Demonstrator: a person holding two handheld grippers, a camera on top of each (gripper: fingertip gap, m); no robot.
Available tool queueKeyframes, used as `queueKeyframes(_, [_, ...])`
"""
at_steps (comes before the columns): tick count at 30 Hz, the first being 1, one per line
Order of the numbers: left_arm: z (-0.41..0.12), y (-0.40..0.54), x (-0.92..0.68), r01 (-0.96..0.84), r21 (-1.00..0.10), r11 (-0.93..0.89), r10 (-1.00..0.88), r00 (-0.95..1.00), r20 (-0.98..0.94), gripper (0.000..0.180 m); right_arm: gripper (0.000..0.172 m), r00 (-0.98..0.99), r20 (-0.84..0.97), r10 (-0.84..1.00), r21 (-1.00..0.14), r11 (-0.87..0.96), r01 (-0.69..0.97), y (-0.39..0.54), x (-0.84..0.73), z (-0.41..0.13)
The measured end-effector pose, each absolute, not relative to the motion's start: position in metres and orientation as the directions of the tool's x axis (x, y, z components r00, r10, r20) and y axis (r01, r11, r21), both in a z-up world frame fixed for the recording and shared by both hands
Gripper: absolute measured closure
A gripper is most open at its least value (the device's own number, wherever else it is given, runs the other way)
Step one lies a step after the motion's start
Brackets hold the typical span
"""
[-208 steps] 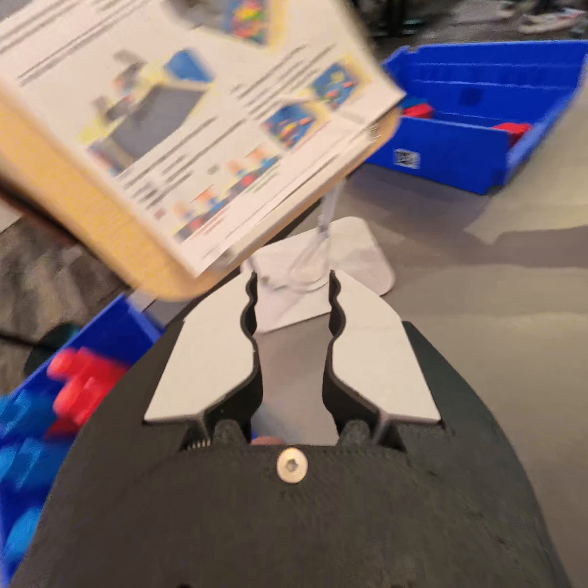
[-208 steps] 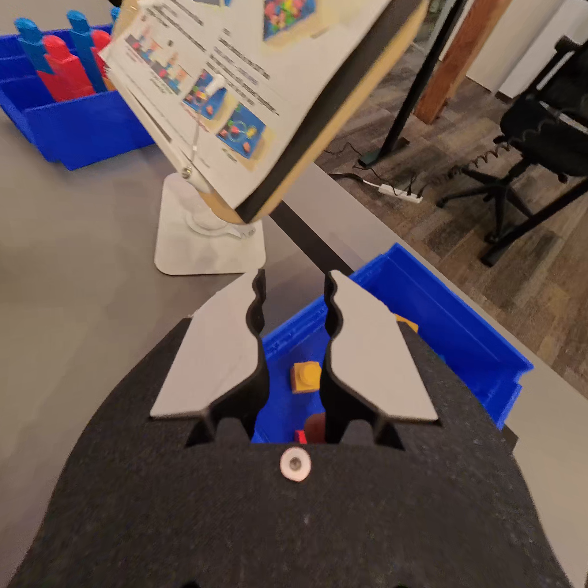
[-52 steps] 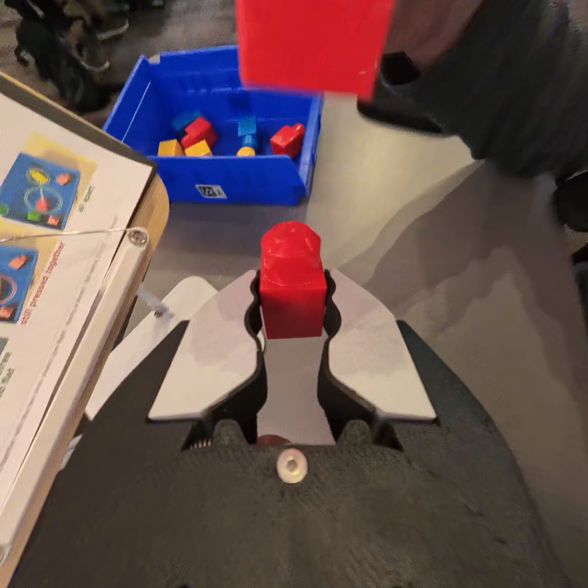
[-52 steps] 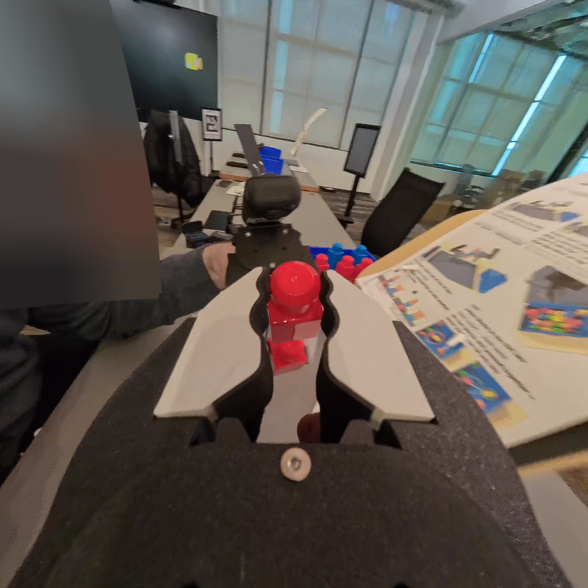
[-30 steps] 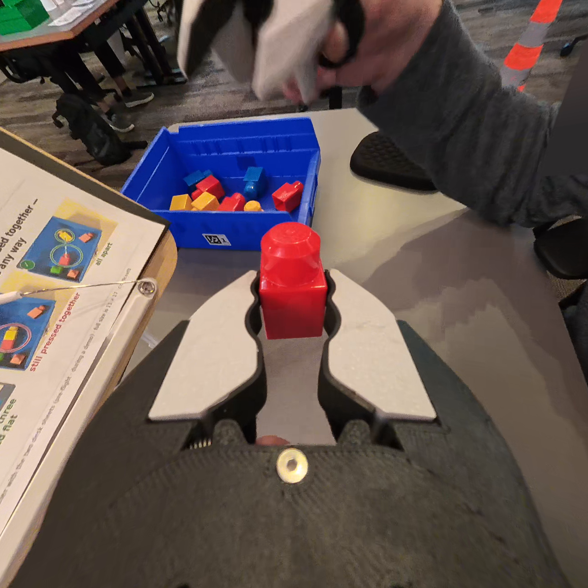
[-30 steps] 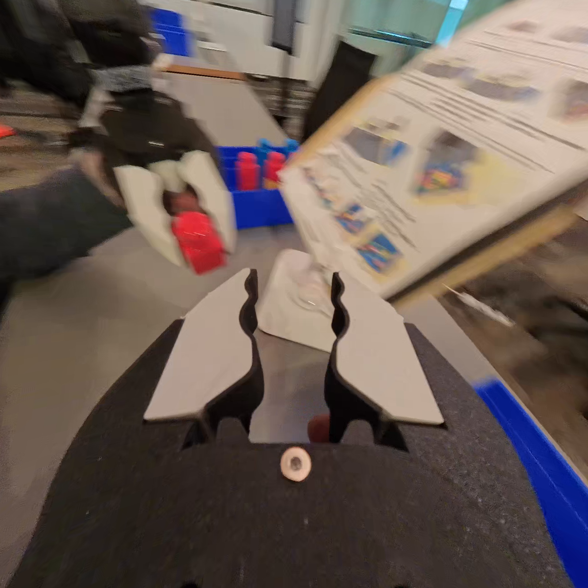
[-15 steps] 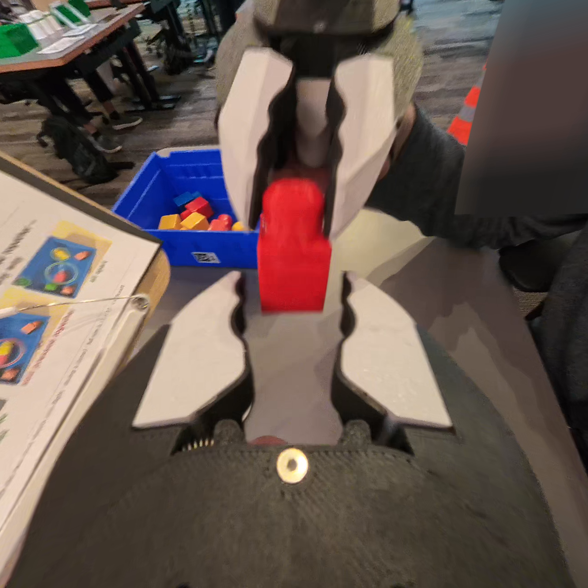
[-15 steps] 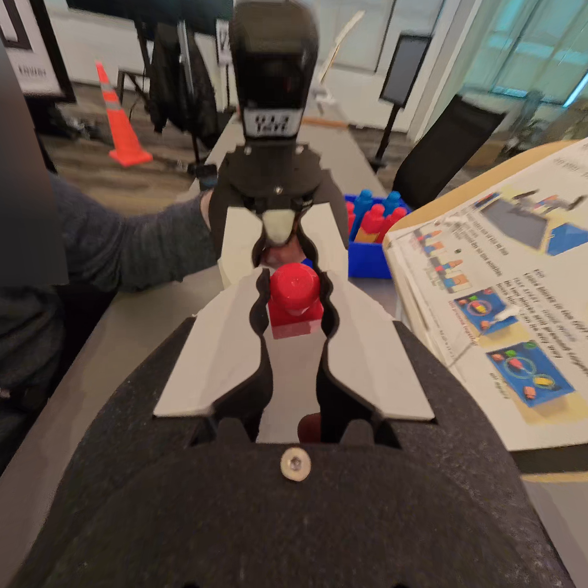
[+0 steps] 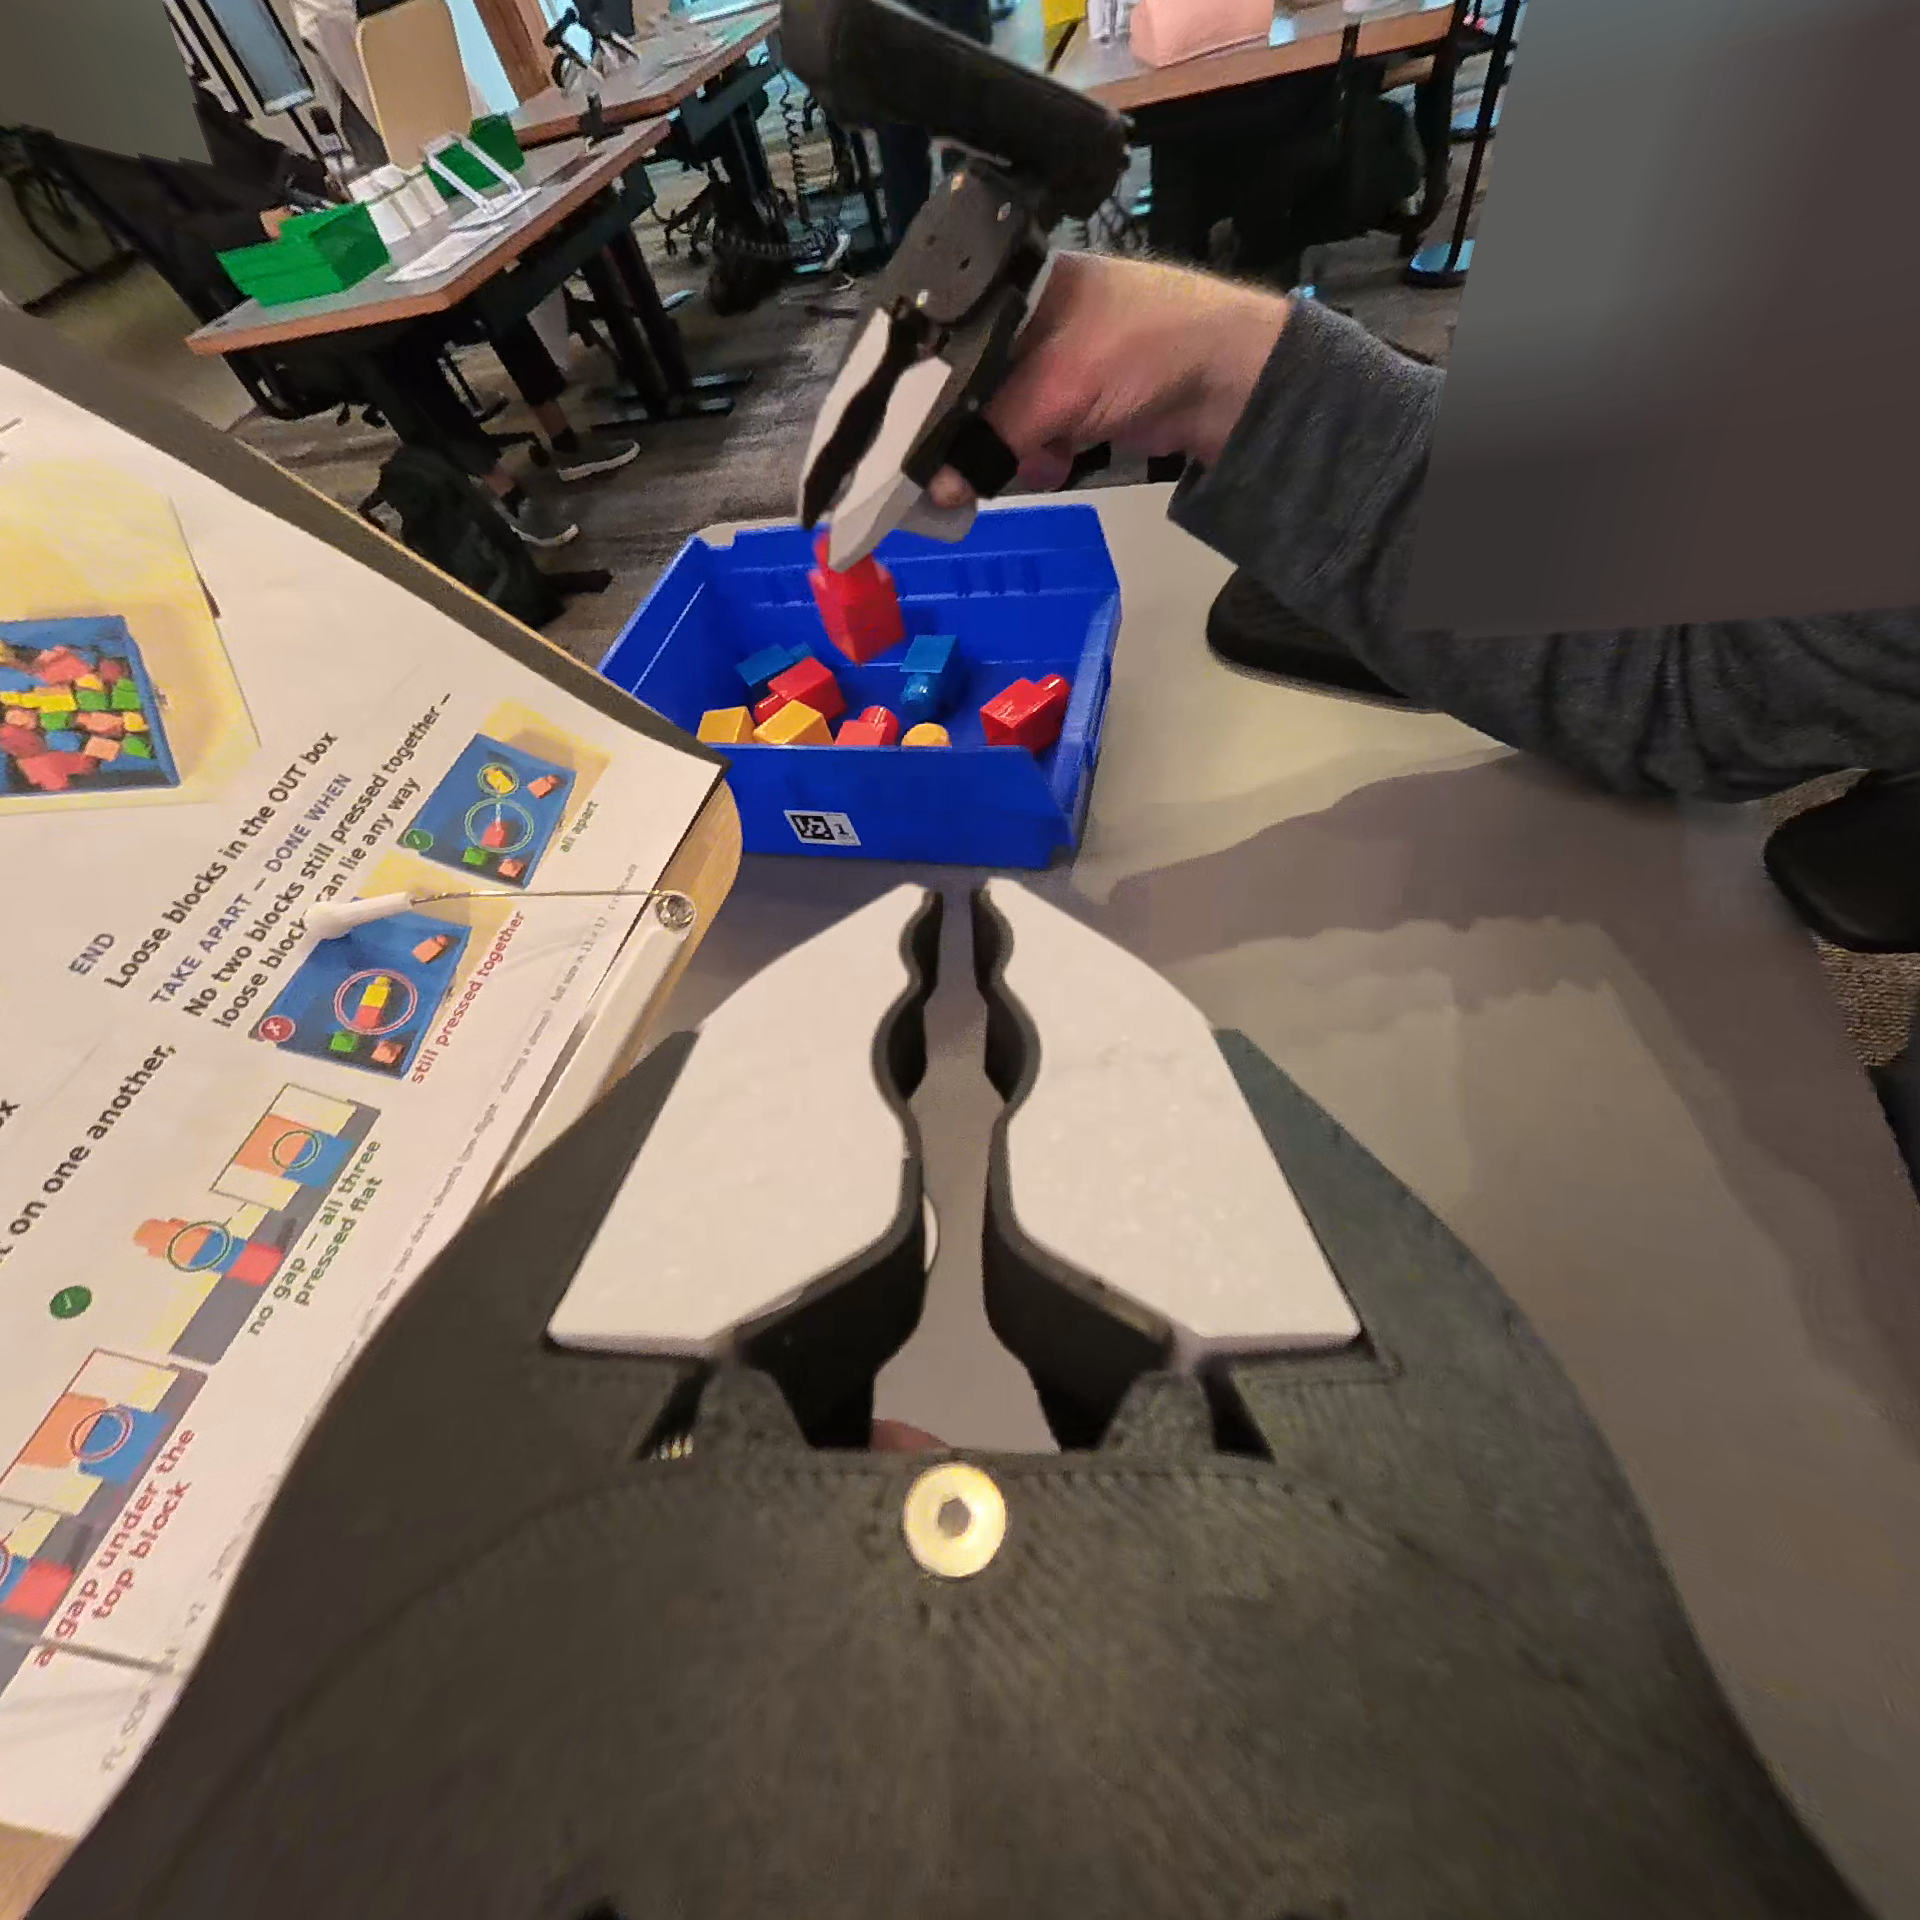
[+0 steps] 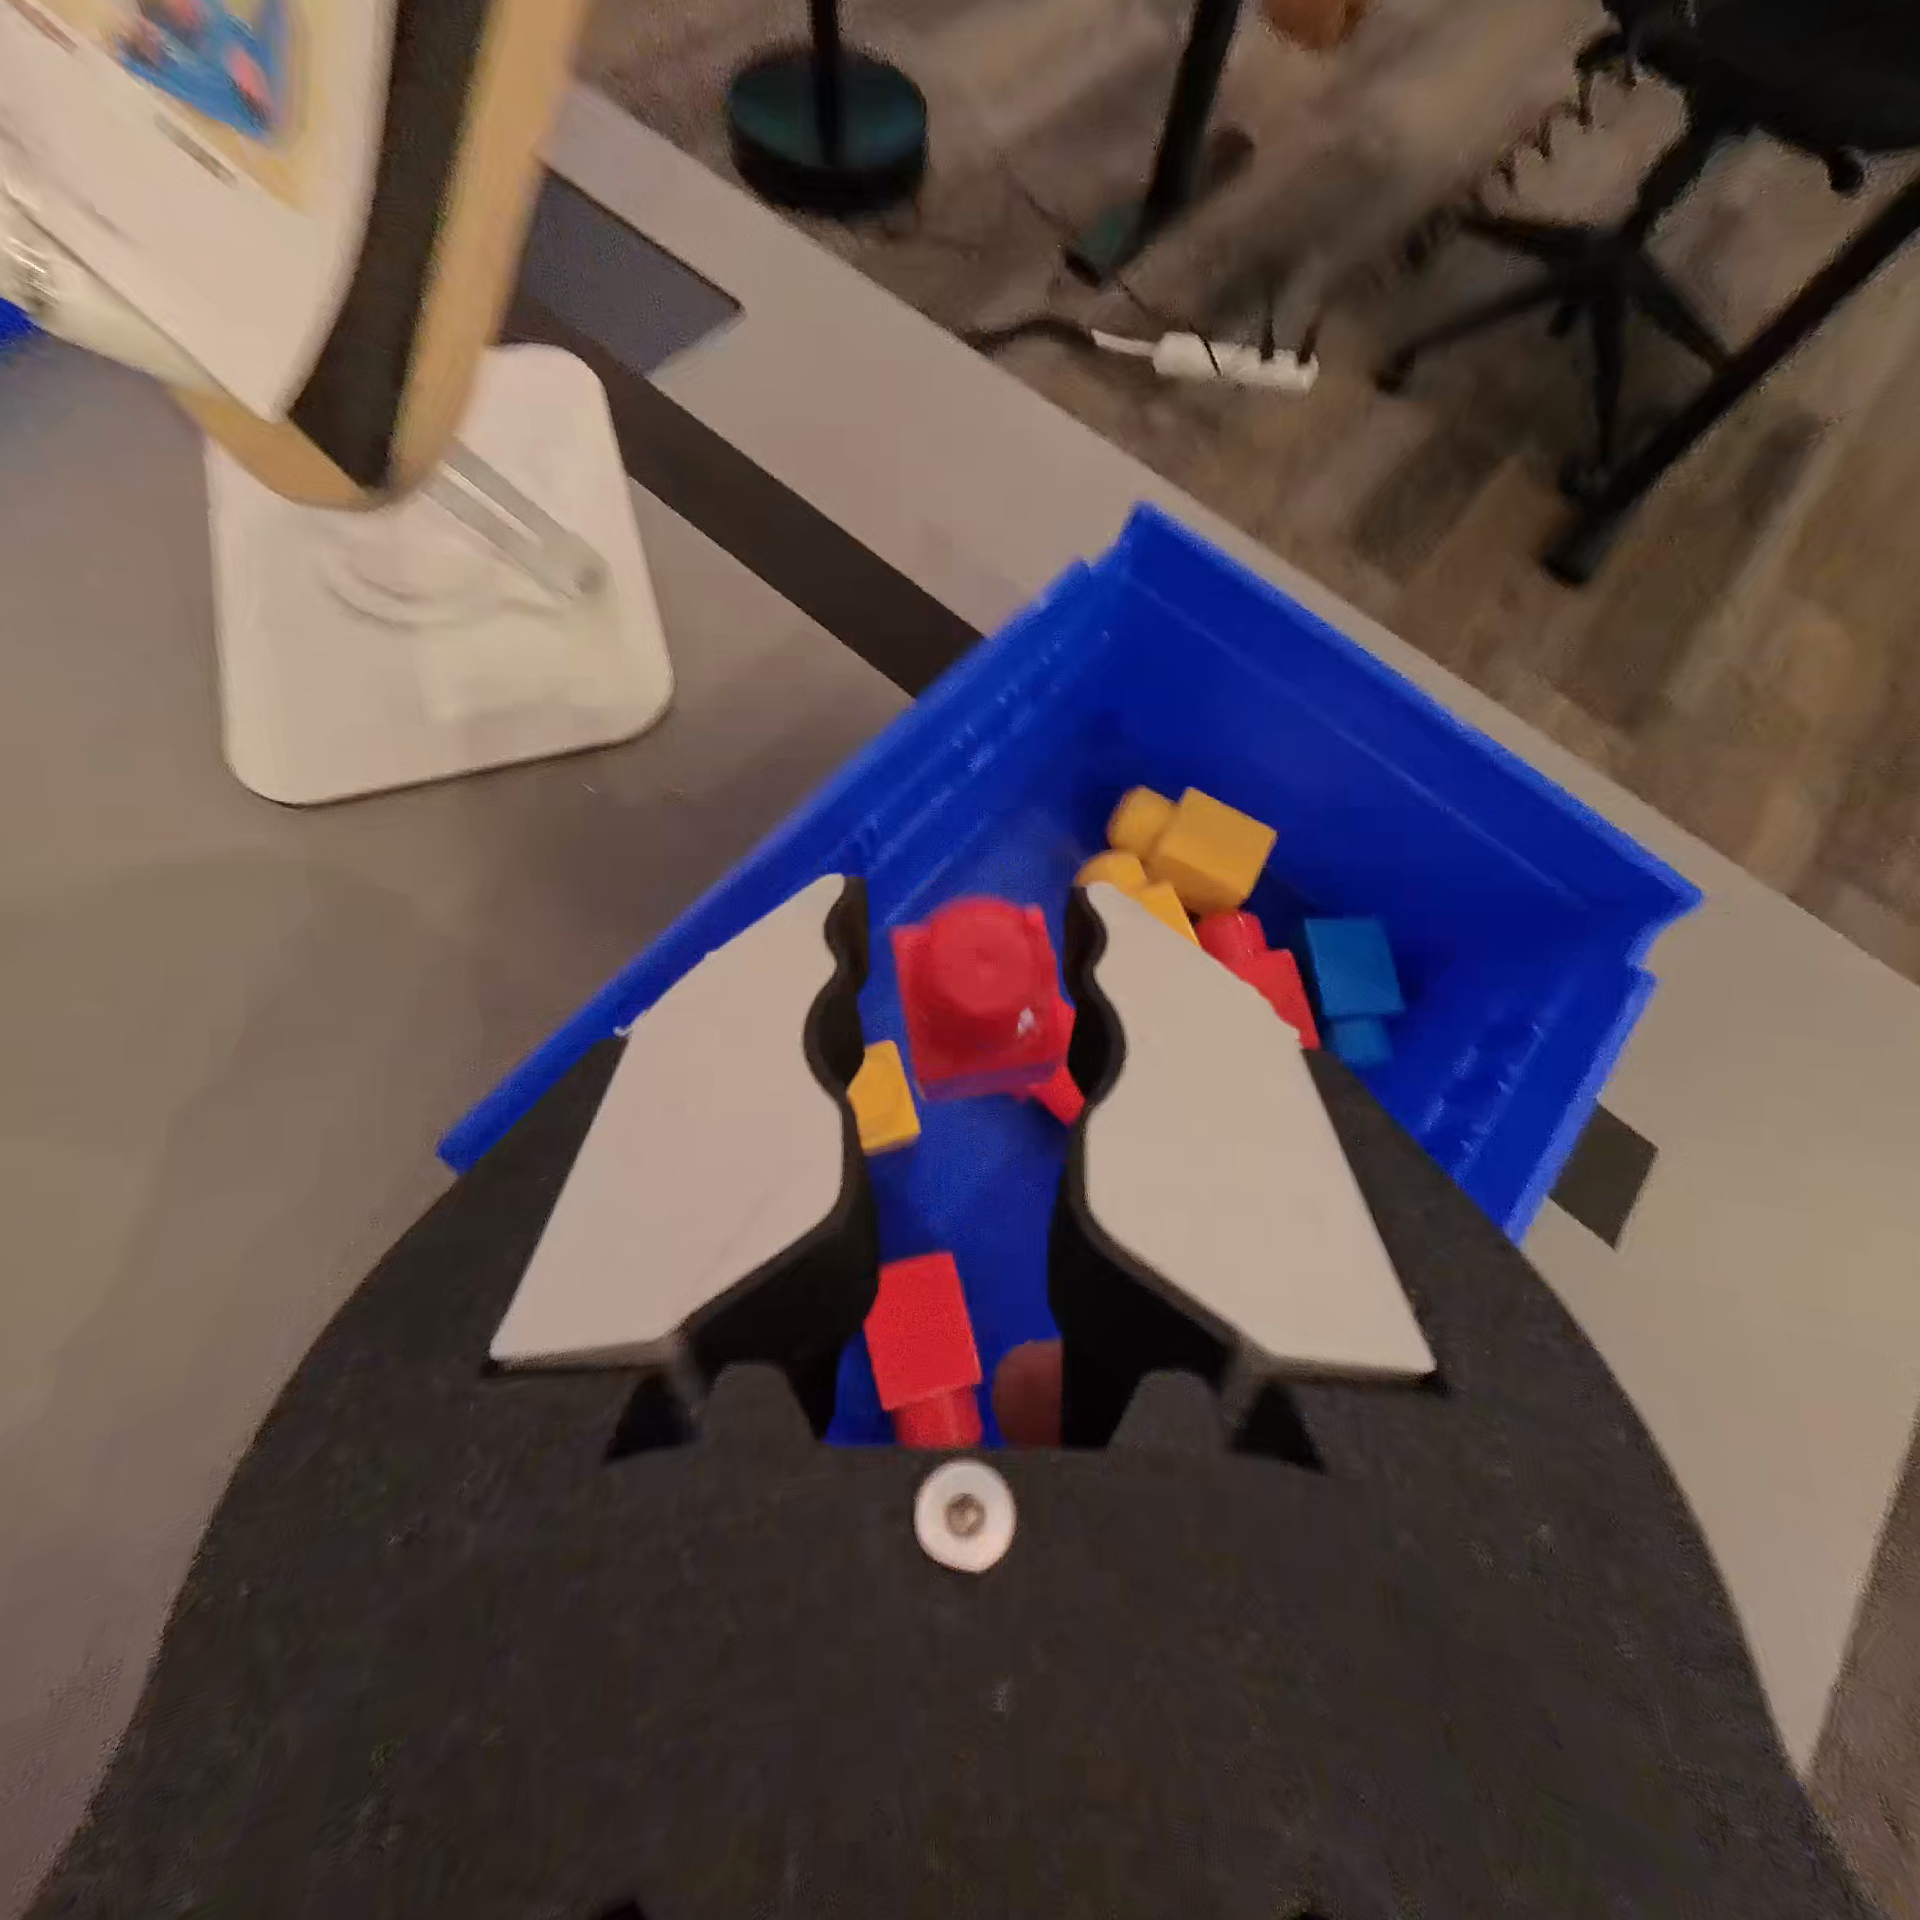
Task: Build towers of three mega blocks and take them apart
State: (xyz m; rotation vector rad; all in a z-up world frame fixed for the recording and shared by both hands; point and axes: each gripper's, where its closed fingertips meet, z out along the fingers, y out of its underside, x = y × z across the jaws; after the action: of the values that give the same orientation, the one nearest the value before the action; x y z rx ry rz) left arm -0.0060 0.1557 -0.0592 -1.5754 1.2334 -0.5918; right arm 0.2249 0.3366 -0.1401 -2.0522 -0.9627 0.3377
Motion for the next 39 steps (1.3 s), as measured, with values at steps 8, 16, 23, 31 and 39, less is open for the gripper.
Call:
queueKeyframes(8, [-0.037, 0.165, -0.053, -0.402, -0.916, 0.01, -0.826, 0.513, -0.234, 0.163, 0.129, 0.622, 0.165, 0.766, -0.81, -0.254, 0.528, 0.316, 0.198, -0.109])
queueKeyframes(16, [-0.052, 0.171, -0.204, -0.3, -0.933, -0.196, -0.438, 0.878, -0.19, 0.138, 0.131, 0.503, 0.189, 0.844, -0.859, -0.106, 0.501, 0.29, 0.156, -0.084])
queueKeyframes(23, [-0.136, 0.166, -0.3, -0.076, -0.921, -0.383, -0.11, 0.993, -0.037, 0.122, 0.131, 0.422, 0.227, 0.878, -0.855, -0.028, 0.518, 0.269, 0.125, -0.078])
queueKeyframes(31, [-0.2, 0.208, -0.346, 0.068, -0.836, -0.544, 0.052, 0.998, 0.048, 0.095, 0.132, 0.363, 0.22, 0.905, -0.845, -0.009, 0.535, 0.258, 0.103, -0.086])
queueKeyframes(39, [-0.229, 0.238, -0.365, 0.104, -0.79, -0.605, 0.127, 0.991, 0.033, 0.104, 0.132, 0.346, 0.215, 0.913, -0.845, -0.003, 0.534, 0.255, 0.097, -0.087])
